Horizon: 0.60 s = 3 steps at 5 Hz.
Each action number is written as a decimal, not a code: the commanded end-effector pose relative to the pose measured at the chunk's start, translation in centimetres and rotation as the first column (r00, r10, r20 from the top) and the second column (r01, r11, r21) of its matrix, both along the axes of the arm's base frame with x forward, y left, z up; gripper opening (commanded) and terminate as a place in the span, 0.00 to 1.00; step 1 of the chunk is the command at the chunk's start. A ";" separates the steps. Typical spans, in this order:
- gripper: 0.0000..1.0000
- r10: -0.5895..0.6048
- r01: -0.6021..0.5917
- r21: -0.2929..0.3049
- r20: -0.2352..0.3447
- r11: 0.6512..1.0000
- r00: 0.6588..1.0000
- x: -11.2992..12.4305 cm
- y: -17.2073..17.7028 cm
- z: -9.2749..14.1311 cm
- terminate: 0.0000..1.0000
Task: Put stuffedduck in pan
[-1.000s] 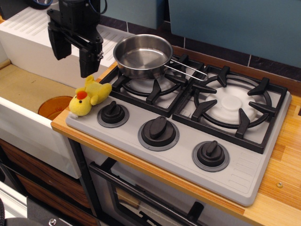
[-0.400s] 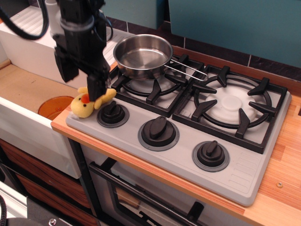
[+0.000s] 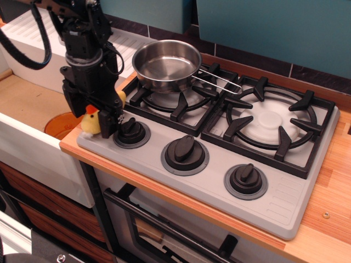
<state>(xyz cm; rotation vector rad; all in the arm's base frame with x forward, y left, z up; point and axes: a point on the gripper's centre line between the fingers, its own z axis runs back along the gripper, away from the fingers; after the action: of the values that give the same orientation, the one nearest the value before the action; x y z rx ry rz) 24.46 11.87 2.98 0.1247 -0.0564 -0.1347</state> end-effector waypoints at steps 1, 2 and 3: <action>0.00 -0.022 0.022 -0.004 -0.016 1.000 1.000 1.0 1.5 -0.5 0.00; 0.00 -0.044 0.044 -0.006 -0.046 0.999 0.998 1.3 2.4 0.3 0.00; 0.00 -0.054 0.056 0.015 -0.081 0.998 0.995 1.7 3.2 2.2 0.00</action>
<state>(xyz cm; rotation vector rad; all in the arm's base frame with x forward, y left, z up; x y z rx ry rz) 25.53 14.73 3.89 0.1079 0.0658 -0.2055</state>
